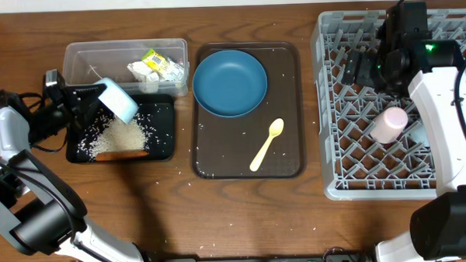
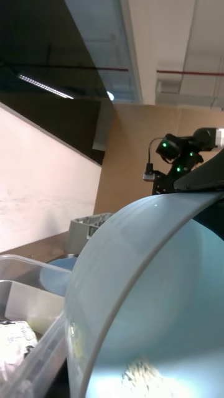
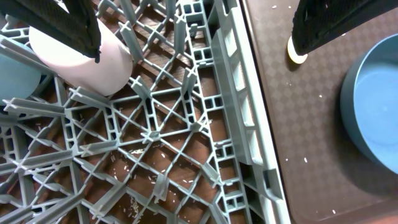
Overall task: Sort waste into correct bins and load items into the dishwasher rack
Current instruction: 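Tilt the plate with the left gripper to pour rice onto the black tray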
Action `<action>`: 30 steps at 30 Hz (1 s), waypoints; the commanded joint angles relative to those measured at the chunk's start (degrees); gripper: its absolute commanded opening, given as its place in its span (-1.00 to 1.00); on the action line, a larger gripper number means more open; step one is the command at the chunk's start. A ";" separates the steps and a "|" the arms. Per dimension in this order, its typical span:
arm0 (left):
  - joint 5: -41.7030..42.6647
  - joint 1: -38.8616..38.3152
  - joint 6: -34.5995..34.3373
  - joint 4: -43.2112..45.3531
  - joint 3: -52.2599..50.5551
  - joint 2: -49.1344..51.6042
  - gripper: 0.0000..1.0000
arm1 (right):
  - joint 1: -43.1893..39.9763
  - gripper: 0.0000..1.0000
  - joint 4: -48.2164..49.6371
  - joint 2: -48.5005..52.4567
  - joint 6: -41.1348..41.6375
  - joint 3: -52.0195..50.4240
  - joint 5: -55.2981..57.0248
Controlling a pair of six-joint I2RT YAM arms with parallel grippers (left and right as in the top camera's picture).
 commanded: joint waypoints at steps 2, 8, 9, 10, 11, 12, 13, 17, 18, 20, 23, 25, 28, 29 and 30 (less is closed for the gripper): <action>1.51 0.39 -1.53 2.62 -0.37 0.26 -0.88 | -0.52 0.92 -0.13 -0.35 -0.94 0.20 0.76; 1.49 0.26 -5.40 2.45 -0.37 0.26 -0.88 | -0.52 0.92 -0.22 -0.35 -0.94 0.20 0.76; 1.49 0.28 -5.42 3.39 -0.35 0.26 -0.88 | -0.52 0.92 -0.24 -0.35 -0.94 0.20 0.76; 1.51 0.44 -5.55 3.61 -0.37 0.26 -0.88 | -0.52 0.92 -0.24 -0.35 -0.94 0.20 0.76; 1.51 0.48 -6.64 3.04 -0.35 0.26 -0.88 | -0.52 0.92 -0.22 -0.35 -0.94 0.20 0.76; 1.51 0.46 -6.91 2.27 -0.37 0.09 -0.88 | -0.52 0.92 -0.24 -0.35 -0.94 0.20 0.76; 1.51 0.24 -6.86 1.81 -0.37 -0.09 -0.88 | -0.52 0.92 -0.28 -0.35 -0.94 0.20 0.76; 1.51 -0.02 -6.67 1.64 -0.35 -0.26 -0.88 | -0.52 0.92 -0.42 -0.35 -0.94 0.20 0.76; 1.53 -0.02 -6.67 0.98 -0.37 -0.33 -0.87 | -0.52 0.92 -0.44 -0.35 -0.94 0.20 0.76; 1.49 -0.02 -6.03 1.60 -0.35 -0.55 -0.88 | -0.52 0.92 -0.50 -0.35 -0.94 0.20 0.76; 1.53 -0.02 -7.76 -0.52 -0.35 -0.72 -0.88 | -0.52 0.91 -0.42 -0.35 -0.94 0.20 0.76; 1.51 -0.55 -4.52 -3.65 -0.35 -2.01 -0.88 | -0.52 0.92 -0.72 -0.35 -1.22 0.20 0.76; -1.05 -0.44 -3.34 2.25 -0.35 -2.99 -0.88 | -0.52 0.93 -0.81 -0.35 -1.18 0.20 0.74; -1.44 -0.28 -5.90 2.78 -0.37 -2.97 -0.88 | -0.52 0.93 -0.59 -0.35 -1.20 0.20 0.74; -0.09 -0.28 -7.39 2.78 -0.37 -2.93 -0.88 | -0.52 0.92 -0.44 -0.35 -1.33 0.20 0.74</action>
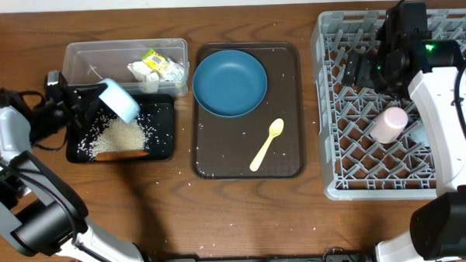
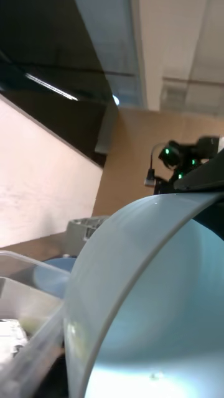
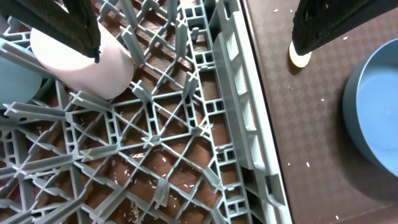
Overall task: Sort waste into correct bins and load items into the dishwasher rack
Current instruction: 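Tilt the plate with the left gripper to pour rice onto the black tray, then carry the emptied plate back and set it on the brown tray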
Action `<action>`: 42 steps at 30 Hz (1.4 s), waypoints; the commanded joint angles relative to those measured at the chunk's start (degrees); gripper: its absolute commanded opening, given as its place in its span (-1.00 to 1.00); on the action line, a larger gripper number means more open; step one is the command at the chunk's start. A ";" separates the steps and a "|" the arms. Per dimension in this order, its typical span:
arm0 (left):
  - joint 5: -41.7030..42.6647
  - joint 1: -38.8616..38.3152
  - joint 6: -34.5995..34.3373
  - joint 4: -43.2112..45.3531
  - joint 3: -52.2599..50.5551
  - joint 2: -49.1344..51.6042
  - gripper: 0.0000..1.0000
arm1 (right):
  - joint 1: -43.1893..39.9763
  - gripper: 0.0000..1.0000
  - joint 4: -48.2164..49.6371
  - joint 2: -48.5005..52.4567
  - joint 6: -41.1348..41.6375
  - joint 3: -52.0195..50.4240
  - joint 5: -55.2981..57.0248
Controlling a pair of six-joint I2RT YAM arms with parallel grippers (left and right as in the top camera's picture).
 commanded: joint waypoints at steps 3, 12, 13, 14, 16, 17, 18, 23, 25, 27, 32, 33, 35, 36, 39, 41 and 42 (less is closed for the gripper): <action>2.14 0.07 -2.73 0.74 0.02 -2.21 -0.88 | -0.52 0.92 -0.20 -0.35 -1.09 0.20 0.76; 2.14 -0.59 -6.34 -0.39 0.20 -2.43 -0.88 | -0.52 0.92 -0.26 -0.35 -1.11 0.20 0.76; 2.10 -0.79 -5.25 1.18 0.24 -2.54 -0.88 | -0.52 0.92 -0.37 -0.35 -1.09 0.20 0.76; 1.75 -0.87 -5.07 4.17 0.24 -2.54 -0.88 | -0.52 0.92 -0.35 -0.35 -1.09 0.20 0.76; 0.76 -0.94 -5.97 4.96 0.22 -2.54 -0.88 | -0.52 0.92 -0.07 -0.35 -1.07 0.20 0.72; 1.62 -0.94 -7.13 4.83 0.22 -2.54 -0.88 | -0.52 0.93 0.07 -0.35 -1.09 0.20 0.70; 2.14 -1.05 -7.74 4.57 0.24 -2.56 -0.88 | -0.52 0.92 0.04 -0.35 -1.09 0.20 0.72; -0.70 -4.00 -3.52 3.34 0.31 -6.29 -0.88 | -0.52 0.92 -0.39 -0.35 -1.09 0.20 0.74; -7.34 -6.21 -3.52 3.61 0.35 -9.79 -0.88 | -0.52 0.92 -0.39 -0.35 -1.09 0.20 0.74; -15.06 -9.35 -3.52 3.67 0.39 -13.40 -0.89 | -0.52 0.92 -0.37 -0.35 -1.09 0.20 0.74; -35.26 -21.81 -3.50 3.50 0.39 -21.59 -0.88 | -0.52 0.92 -0.26 -0.35 -1.09 0.20 0.74; -39.91 -25.29 -3.50 3.52 0.39 -22.77 -0.88 | -0.52 0.92 -0.26 -0.35 -1.09 0.20 0.74; -47.87 -31.56 -3.54 3.52 0.39 -23.89 -0.88 | -0.52 0.93 -0.28 -0.35 -1.09 0.20 0.74; -51.95 -35.21 -3.52 3.50 0.39 -23.98 -0.88 | -0.52 0.93 -0.31 -0.35 -1.09 0.20 0.74; -61.94 -45.03 -3.56 3.39 -0.09 -23.37 -0.88 | -0.52 0.92 -0.33 -0.35 -1.09 0.20 0.74; -67.93 -51.54 -3.65 3.41 -0.61 -22.25 -0.87 | -0.52 0.92 -0.33 -0.35 -1.09 0.20 0.74; -70.18 -54.01 -4.07 3.43 -0.79 -21.57 -0.88 | -0.52 0.92 -0.33 -0.35 -1.09 0.20 0.74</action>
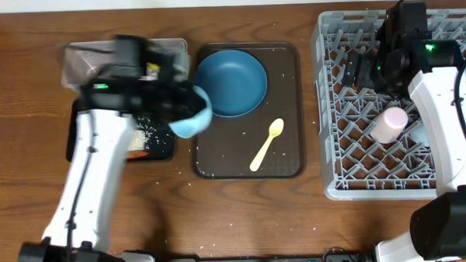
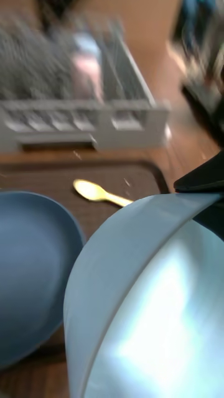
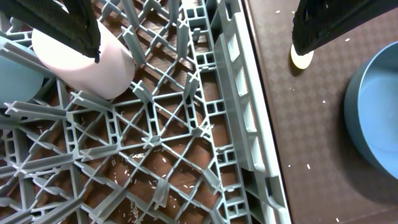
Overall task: Sort waste into correct bins and load items into the dishwasher rack
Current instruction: 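Carry the emptied plate back and set it on the brown tray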
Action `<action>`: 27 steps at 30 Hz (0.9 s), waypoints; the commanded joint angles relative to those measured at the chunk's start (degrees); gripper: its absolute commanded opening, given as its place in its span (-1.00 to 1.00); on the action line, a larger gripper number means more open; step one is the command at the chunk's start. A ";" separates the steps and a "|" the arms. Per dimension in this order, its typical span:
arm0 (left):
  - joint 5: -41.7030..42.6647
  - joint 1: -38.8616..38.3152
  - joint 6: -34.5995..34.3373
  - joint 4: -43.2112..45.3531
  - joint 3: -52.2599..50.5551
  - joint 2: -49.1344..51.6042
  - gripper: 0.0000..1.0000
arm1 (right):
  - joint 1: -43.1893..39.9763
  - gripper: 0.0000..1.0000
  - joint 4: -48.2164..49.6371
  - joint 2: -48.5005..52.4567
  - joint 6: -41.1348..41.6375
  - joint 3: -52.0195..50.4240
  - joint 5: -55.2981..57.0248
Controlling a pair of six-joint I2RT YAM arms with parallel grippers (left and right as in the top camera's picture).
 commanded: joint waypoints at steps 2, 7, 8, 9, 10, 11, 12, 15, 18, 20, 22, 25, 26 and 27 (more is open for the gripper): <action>-19.28 -10.12 0.07 -0.17 -0.68 3.26 -0.88 | -0.52 0.93 -0.11 -0.35 -0.48 0.22 0.70; -25.99 -18.62 0.02 0.37 -0.68 9.92 -0.88 | -0.52 0.92 -0.11 -0.35 -0.48 0.22 0.72; -26.16 -19.71 0.02 0.66 -0.68 11.58 -0.88 | -0.52 0.93 -0.17 -0.35 -0.50 0.22 0.72; -26.16 -20.52 -0.24 0.90 -0.68 12.96 -0.88 | -0.52 0.93 -0.22 -0.35 -0.48 0.22 0.72; -26.16 -21.24 -1.16 1.09 -0.68 14.25 -0.88 | -0.52 0.92 -0.28 -0.35 -0.48 0.22 0.72; -26.14 -21.88 -2.36 1.25 -0.68 15.45 -0.87 | -0.52 0.93 -0.39 -0.35 -0.50 0.22 0.72; -26.12 -22.62 -4.02 1.27 -0.68 16.68 -0.88 | -0.52 0.92 -0.44 -0.35 -0.50 0.22 0.72; -26.12 -23.93 -6.23 1.36 -0.68 18.43 -0.88 | -0.52 0.92 -0.52 -0.35 -0.48 0.22 0.72; -26.14 -24.81 -6.19 1.92 -0.68 19.17 -0.87 | -0.52 0.92 -0.31 -0.35 -0.48 0.22 0.72; -26.14 -25.14 -6.19 2.29 -0.70 19.21 -0.81 | -0.52 0.93 -0.24 -0.35 -0.48 0.22 0.70; -26.10 -25.44 -6.21 2.80 -0.70 19.21 -0.70 | -0.52 0.92 -0.24 -0.35 -0.48 0.22 0.70; -25.70 -25.46 -6.47 3.28 -0.70 19.21 -0.56 | -0.52 0.92 -0.07 -0.35 -0.50 0.22 0.26; -25.70 -25.44 -6.60 3.37 -0.68 19.17 -0.56 | -0.52 0.92 0.09 -0.35 -0.57 0.22 -0.04; -25.70 -25.42 -6.60 3.37 -0.66 19.15 -0.56 | -0.50 0.92 0.55 -0.35 -1.40 0.22 -1.11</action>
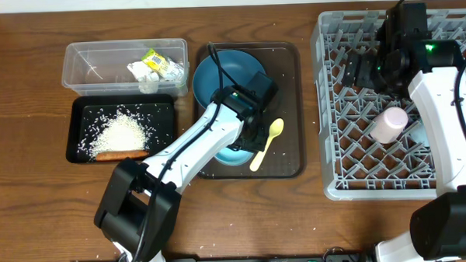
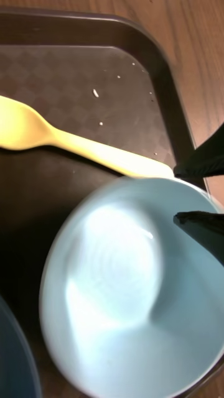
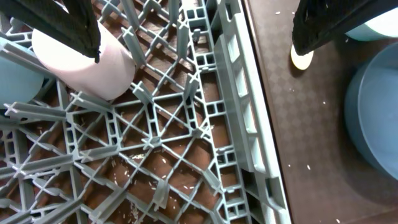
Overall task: Sort waste into correct bins and load items into the dishwasher rack
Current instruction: 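Carry the emptied plate back and set it on the brown tray, then release the plate, retract left arm, reach right gripper to the plate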
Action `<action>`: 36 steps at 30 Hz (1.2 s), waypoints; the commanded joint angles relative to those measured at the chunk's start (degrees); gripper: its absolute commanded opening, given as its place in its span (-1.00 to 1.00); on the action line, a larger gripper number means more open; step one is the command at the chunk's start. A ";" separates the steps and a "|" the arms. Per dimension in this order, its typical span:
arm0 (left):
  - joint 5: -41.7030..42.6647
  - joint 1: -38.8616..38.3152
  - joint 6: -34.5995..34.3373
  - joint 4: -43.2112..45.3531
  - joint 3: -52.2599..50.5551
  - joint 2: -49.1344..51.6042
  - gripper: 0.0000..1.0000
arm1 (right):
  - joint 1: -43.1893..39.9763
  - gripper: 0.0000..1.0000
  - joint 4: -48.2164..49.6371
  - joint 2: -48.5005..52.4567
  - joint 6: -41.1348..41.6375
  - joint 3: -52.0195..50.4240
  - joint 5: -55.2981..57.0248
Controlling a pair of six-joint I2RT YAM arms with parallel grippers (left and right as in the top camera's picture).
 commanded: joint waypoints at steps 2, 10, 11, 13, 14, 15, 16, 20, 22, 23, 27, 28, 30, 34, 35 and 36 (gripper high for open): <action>-0.63 0.39 -0.55 -0.11 0.13 -0.28 -0.55 | -0.35 0.91 1.88 -0.35 -2.97 0.22 -4.33; -0.46 6.38 -2.29 -4.48 5.86 -4.98 -0.51 | 6.05 0.87 9.25 -0.35 -1.44 0.24 -12.48; -0.48 7.39 -2.47 -4.94 6.40 -6.03 -0.49 | 7.63 0.89 9.88 -0.35 -0.90 0.24 -12.52; -0.46 9.92 -3.34 -5.22 6.86 -8.72 -0.28 | 10.78 0.88 10.60 -0.35 0.28 0.24 -12.48; -0.44 11.56 -4.11 -5.25 6.86 -10.34 -0.20 | 12.24 0.87 10.80 -0.35 0.94 0.24 -12.48; -0.44 13.05 -4.48 -5.31 6.86 -11.69 -0.14 | 13.97 0.86 10.99 -0.33 1.36 0.22 -12.41; -0.44 14.58 -4.63 -5.49 6.86 -13.07 -0.12 | 15.63 0.84 11.02 -0.33 2.03 0.20 -11.98; -0.48 21.62 -4.55 -5.86 6.86 -17.38 -0.07 | 21.35 0.74 10.80 -0.31 4.48 -0.66 -8.35; -0.50 25.22 -4.57 -6.10 6.86 -18.51 -0.05 | 23.85 0.68 10.95 -0.28 5.25 -2.25 -7.89; -0.52 26.67 -4.55 -6.29 6.86 -18.75 -0.04 | 24.72 0.64 11.02 -0.28 5.86 -3.19 -7.87; -0.72 32.00 -4.55 -6.51 6.64 -18.67 0.08 | 27.87 0.59 13.31 -0.26 8.52 -9.33 -7.78; -0.81 32.98 -4.55 -6.51 6.56 -18.51 0.11 | 28.48 0.57 14.51 -0.24 8.90 -10.97 -8.04; -1.46 34.77 -4.55 -6.54 6.45 -18.36 0.11 | 29.77 0.48 17.33 -0.22 10.21 -14.49 -8.63; -3.82 36.87 -4.55 -6.82 6.27 -18.36 0.13 | 31.65 0.33 22.93 -0.22 13.14 -19.52 -8.61; -4.76 37.22 -4.55 -6.93 6.27 -18.36 0.14 | 31.89 0.29 24.15 -0.22 13.88 -20.46 -8.63; -5.44 37.40 -4.55 -7.04 6.27 -18.36 0.28 | 32.15 0.26 25.31 -0.17 14.62 -21.33 -8.61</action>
